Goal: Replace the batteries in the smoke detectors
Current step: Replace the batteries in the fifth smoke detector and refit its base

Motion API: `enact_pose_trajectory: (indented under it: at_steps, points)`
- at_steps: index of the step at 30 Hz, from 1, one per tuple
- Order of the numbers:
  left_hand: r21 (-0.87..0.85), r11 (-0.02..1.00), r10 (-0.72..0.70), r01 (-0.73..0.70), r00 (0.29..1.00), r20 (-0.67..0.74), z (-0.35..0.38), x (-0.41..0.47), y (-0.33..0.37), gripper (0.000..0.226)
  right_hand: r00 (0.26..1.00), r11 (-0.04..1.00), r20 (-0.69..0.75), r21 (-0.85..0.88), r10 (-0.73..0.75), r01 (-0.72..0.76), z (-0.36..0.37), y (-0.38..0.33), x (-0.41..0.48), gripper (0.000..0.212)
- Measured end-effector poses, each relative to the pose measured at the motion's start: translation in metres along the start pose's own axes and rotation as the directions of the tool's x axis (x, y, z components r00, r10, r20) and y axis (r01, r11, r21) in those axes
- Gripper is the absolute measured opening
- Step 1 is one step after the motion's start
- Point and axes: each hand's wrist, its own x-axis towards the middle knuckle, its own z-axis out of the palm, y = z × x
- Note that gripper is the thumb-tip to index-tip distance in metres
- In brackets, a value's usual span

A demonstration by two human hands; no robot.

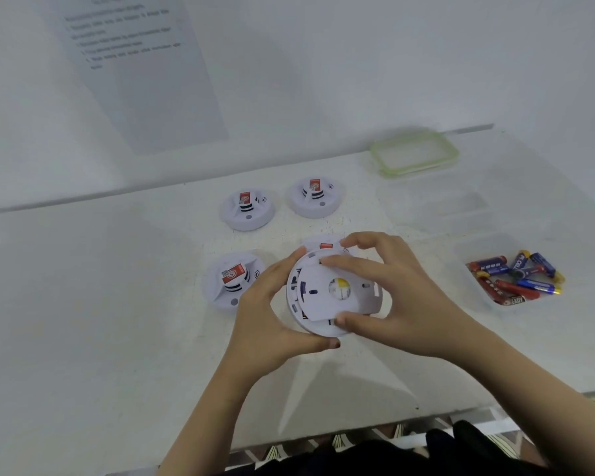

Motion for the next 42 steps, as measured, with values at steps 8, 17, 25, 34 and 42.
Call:
enact_pose_trajectory:
  at_steps: [8, 17, 25, 34, 42]
  points:
    - [0.017, 0.999, 0.035, -0.035, 0.999, 0.019, -0.001, 0.002, -0.002, 0.105, 0.999, 0.996, -0.010, -0.081, -0.050, 0.049, 0.000, -0.005, 0.002, 0.060]
    - [0.019, 0.998, 0.059, -0.060, 0.998, 0.029, -0.004, 0.005, 0.001, 0.102, 0.995, 0.995, 0.070, 0.063, 0.070, -0.075, 0.000, -0.007, 0.003, 0.062]
    - [-0.030, 0.999, 0.041, -0.039, 0.996, 0.079, -0.007, 0.006, -0.002, 0.100, 0.973, 0.936, 0.178, 0.290, 0.150, -0.197, -0.006, -0.002, 0.008, 0.064]
    - [-0.092, 0.995, 0.060, -0.046, 0.987, 0.152, -0.009, 0.011, -0.003, 0.102, 0.956, 0.818, 0.275, 0.524, 0.101, -0.237, -0.003, 0.004, 0.005, 0.060]
    - [-0.161, 0.986, 0.064, -0.035, 0.983, 0.174, -0.011, 0.017, -0.005, 0.104, 0.963, 0.660, 0.260, 0.710, 0.075, -0.244, -0.001, 0.011, -0.001, 0.053]
